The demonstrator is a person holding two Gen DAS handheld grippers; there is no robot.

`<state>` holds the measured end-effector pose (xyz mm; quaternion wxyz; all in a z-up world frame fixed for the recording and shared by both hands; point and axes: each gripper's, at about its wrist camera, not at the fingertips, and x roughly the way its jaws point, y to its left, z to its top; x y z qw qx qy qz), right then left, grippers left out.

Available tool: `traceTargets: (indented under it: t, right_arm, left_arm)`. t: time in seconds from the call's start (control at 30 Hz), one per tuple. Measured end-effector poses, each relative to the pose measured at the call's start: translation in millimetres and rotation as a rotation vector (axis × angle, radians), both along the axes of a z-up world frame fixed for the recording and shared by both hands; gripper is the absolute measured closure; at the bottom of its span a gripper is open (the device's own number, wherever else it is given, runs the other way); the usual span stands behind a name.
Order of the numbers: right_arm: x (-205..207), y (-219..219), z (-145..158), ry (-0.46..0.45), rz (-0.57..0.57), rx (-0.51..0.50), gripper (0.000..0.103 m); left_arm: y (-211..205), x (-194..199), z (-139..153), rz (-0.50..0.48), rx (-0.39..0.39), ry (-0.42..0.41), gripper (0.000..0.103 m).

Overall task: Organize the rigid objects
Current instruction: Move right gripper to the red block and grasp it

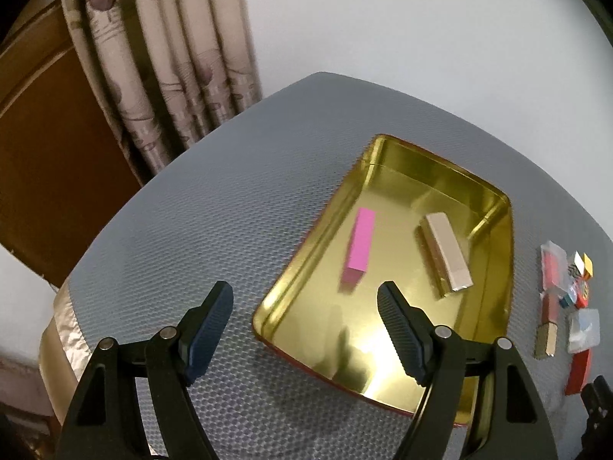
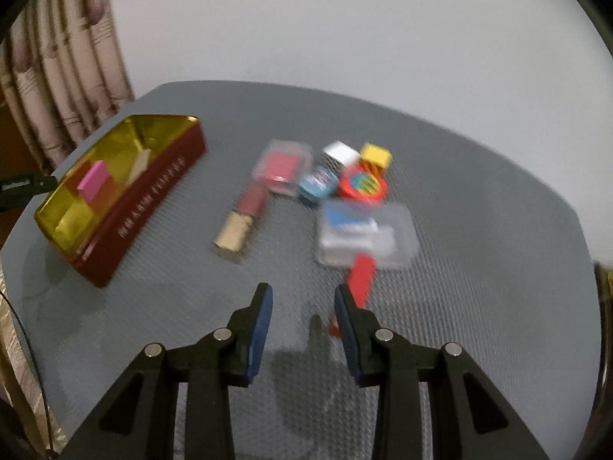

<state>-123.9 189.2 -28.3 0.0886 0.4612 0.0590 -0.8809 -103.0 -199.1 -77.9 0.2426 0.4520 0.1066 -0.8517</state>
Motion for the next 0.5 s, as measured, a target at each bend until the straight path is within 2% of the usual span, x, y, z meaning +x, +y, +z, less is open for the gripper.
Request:
traceTargets:
  t: [0.27,0.5]
  right_arm:
    - [-6.4,8.6,-24.4,-0.026,-0.062,-0.004,0.069]
    - [-22.2,15.2,-46.4,-0.032,-0.122,-0.011,0.069]
  left_arm:
    - [21.9,4.1,3.3,-0.073,0.034,0.021,0.028]
    - [48.6,0.0,5.3,-0.183,-0.003,0.016,0.027]
